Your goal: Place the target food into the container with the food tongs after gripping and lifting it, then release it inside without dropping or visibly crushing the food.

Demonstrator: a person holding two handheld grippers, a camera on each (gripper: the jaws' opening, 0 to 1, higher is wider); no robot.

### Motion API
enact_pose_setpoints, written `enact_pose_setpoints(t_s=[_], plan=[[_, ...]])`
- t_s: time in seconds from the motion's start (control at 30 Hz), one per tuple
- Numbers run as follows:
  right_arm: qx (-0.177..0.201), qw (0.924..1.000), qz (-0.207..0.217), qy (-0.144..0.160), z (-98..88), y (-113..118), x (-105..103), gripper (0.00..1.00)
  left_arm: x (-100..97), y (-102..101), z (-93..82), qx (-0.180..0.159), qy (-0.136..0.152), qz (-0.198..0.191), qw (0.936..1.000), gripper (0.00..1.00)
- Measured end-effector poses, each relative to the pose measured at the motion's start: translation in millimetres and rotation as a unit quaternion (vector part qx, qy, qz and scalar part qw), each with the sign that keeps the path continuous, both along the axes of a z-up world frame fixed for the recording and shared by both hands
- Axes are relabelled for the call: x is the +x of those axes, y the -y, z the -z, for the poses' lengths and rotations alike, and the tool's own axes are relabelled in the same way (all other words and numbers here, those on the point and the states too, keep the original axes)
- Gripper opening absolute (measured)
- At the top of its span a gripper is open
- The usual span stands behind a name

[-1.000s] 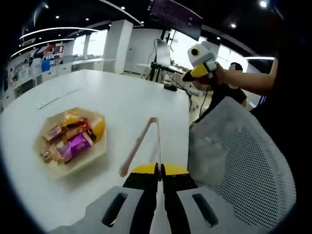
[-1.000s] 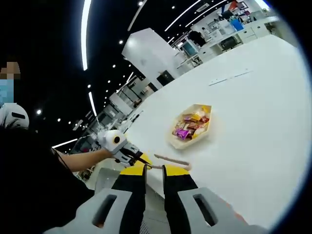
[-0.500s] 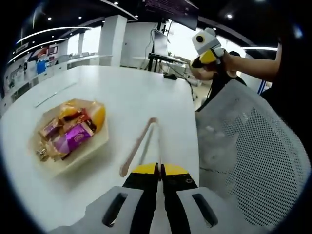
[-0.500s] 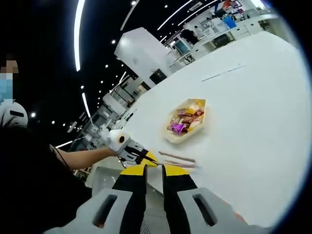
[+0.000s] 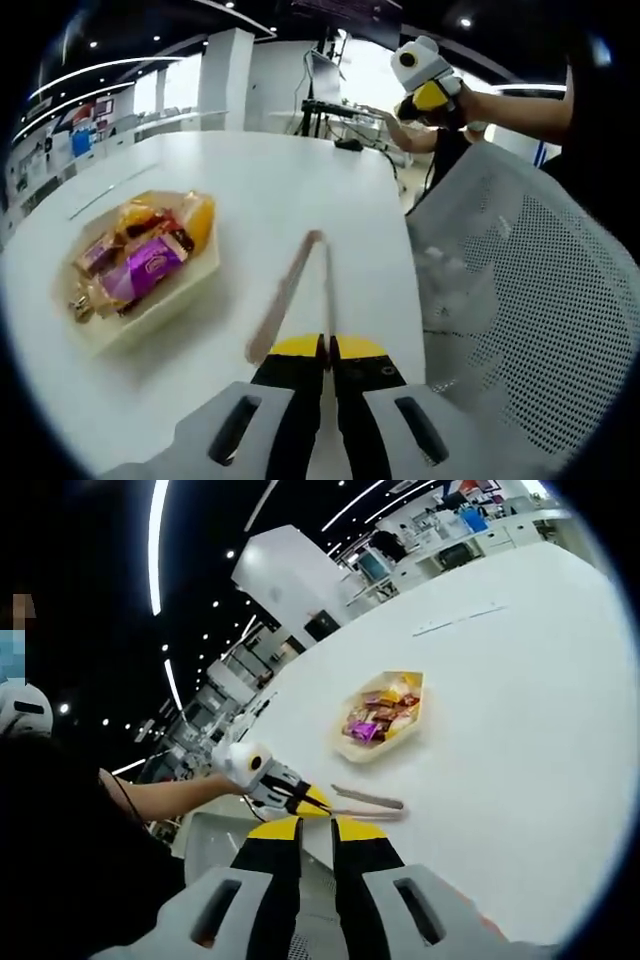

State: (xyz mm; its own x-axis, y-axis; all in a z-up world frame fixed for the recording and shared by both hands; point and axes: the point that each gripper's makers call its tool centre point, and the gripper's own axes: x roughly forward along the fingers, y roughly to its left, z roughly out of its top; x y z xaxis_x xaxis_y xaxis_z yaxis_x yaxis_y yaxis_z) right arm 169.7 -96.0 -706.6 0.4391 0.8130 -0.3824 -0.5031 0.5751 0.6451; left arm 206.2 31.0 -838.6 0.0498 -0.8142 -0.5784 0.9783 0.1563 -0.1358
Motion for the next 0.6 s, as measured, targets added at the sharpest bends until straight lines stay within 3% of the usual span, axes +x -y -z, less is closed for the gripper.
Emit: enact_pose_setpoints(t_s=[0.33,0.5,0.6], plan=[[0.007,0.9999,0.002,-0.014,11.9,-2,-9,0.11,-0.5,-4,7.5,0.021,-0.001,0.0,0.9998,0.02],[0.001,0.9998,-0.003,-0.018,14.9,-3,-11,0.11,5.6,-8,2.0,0.024,-0.006,-0.021,0.9995,0.25],[-0.002,0.9998,-0.008,-0.02,19.4,2,-7,0.11,5.9,-10,-1.9,0.021,-0.008,-0.024,0.9995,0.18]])
